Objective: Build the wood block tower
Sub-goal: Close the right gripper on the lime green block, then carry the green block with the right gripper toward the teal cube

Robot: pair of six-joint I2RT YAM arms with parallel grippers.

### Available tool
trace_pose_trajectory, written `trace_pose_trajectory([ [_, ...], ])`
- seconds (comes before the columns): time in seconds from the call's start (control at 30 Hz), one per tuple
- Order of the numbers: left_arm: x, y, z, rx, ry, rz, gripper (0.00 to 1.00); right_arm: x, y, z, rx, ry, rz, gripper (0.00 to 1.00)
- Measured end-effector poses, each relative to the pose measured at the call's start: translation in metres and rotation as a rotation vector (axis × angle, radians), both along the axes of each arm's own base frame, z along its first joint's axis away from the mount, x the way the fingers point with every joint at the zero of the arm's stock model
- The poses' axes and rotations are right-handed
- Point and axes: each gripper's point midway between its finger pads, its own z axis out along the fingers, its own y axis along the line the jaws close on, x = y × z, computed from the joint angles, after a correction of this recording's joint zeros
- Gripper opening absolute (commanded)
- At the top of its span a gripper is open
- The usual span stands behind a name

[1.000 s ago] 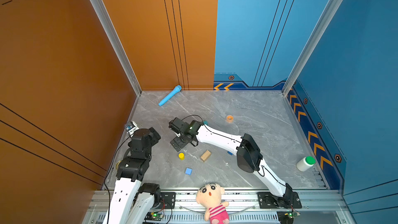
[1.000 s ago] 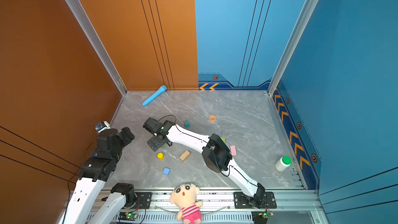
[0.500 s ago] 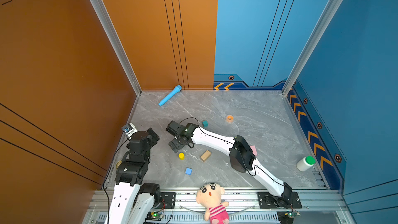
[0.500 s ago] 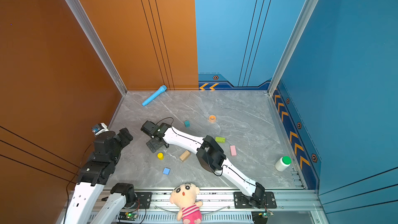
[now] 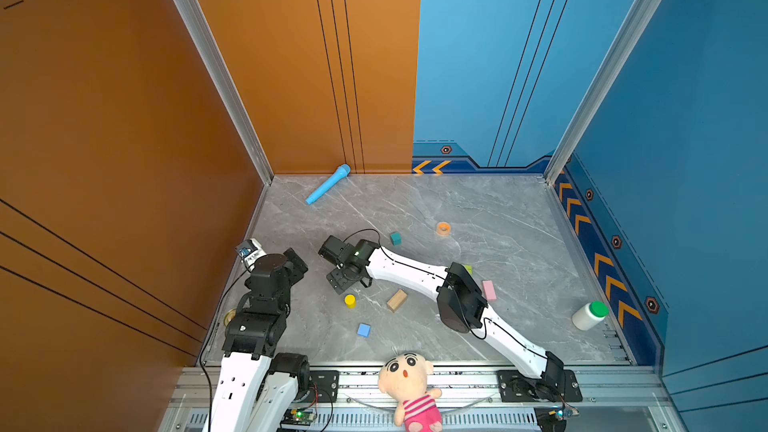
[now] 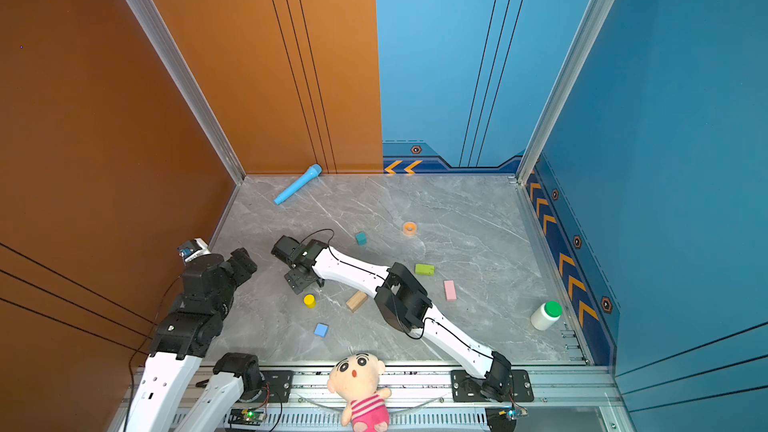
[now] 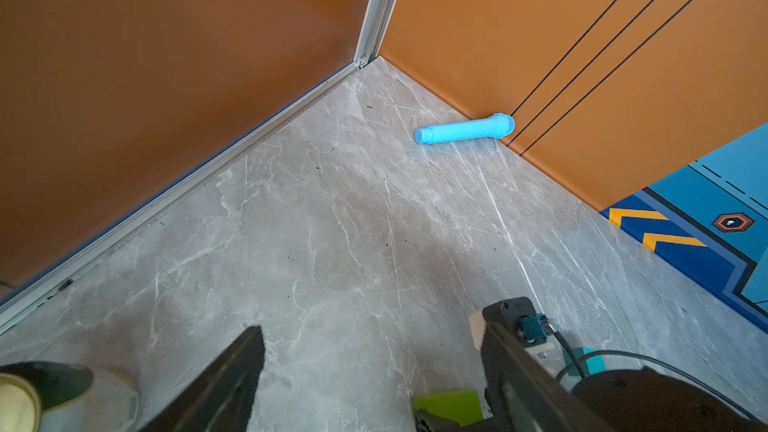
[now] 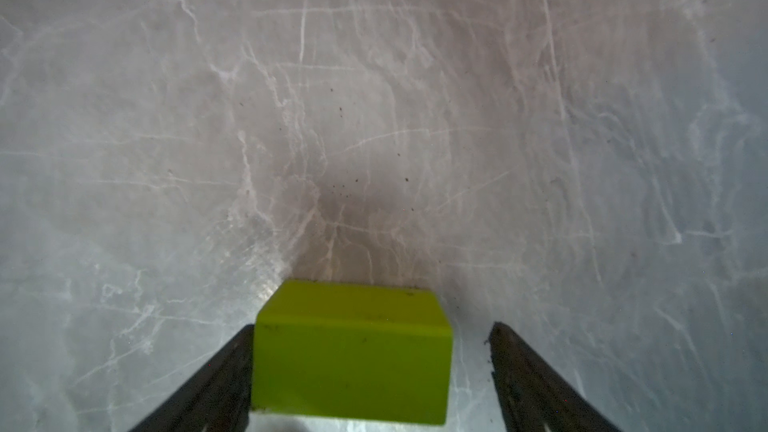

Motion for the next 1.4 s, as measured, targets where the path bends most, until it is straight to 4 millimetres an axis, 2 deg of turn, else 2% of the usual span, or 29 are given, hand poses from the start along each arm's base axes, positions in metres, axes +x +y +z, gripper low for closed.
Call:
trace_pose_trajectory([
  [0.1, 0.0, 0.001, 0.0, 0.0, 0.0, 0.004, 0.84, 0.001, 0.0, 0.001, 0.006, 0.003, -0.007, 0.7],
  [0.4, 0.0, 0.001, 0.0, 0.0, 0.0, 0.004, 0.83, 0.008, -0.004, 0.0, 0.014, 0.014, -0.044, 0.54],
  [0.63, 0.0, 0.001, -0.002, -0.005, 0.001, 0.009, 0.79, 0.018, -0.015, 0.0, 0.01, 0.021, -0.094, 0.48],
  [1.13, 0.008, -0.005, -0.017, -0.028, 0.053, -0.014, 0.73, 0.022, -0.099, 0.0, -0.057, 0.062, -0.288, 0.42],
  [1.4, 0.019, -0.014, -0.027, -0.057, 0.085, -0.052, 0.72, 0.039, -0.148, -0.002, -0.05, 0.066, -0.416, 0.41],
])
